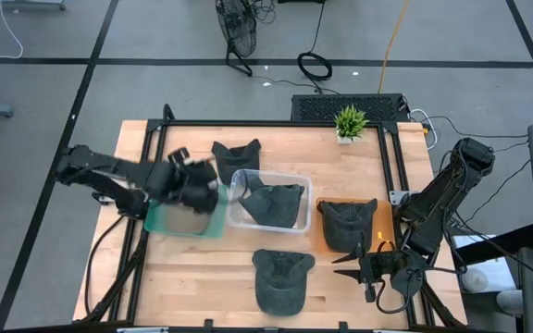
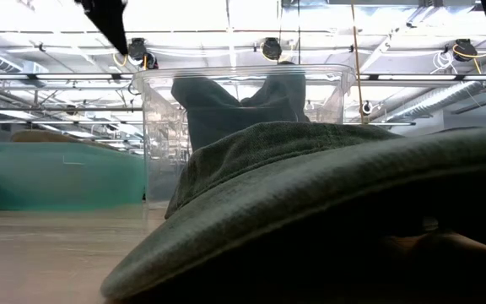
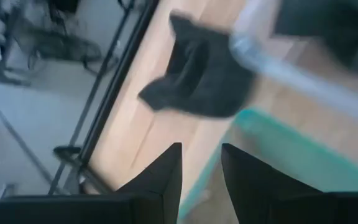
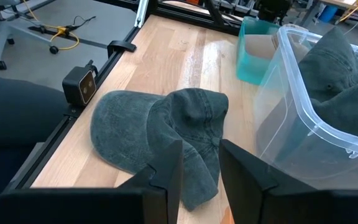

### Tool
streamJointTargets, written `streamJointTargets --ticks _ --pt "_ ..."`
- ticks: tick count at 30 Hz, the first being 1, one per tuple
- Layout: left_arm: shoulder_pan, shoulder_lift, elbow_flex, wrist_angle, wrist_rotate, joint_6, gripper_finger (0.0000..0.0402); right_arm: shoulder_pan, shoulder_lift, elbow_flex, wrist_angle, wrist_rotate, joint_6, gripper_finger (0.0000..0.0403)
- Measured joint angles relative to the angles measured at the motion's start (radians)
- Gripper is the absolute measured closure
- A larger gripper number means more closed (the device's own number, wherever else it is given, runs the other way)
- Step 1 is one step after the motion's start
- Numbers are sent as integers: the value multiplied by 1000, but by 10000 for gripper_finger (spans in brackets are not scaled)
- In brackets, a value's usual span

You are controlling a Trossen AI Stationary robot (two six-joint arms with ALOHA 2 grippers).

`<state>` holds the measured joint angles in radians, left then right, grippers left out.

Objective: Pick & Place hat
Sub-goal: Put the black cap into the orange bin

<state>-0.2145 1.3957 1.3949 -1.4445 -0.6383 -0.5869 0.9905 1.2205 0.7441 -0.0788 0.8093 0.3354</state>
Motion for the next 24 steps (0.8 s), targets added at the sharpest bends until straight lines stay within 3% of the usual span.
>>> streamJointTargets --ticks 6,12,18,24 --pt "285 -11 -32 107 205 341 277 -1 0 0 0 1 -34 310" --pt "491 -10 -121 355 490 701 277 -1 0 0 -1 2 -53 310" --pt "627 -10 -239 461 515 855 277 -2 0 0 -3 38 -78 310" --pt "742 -10 -329 583 633 896 254 -25 0 0 0 139 -96 310"
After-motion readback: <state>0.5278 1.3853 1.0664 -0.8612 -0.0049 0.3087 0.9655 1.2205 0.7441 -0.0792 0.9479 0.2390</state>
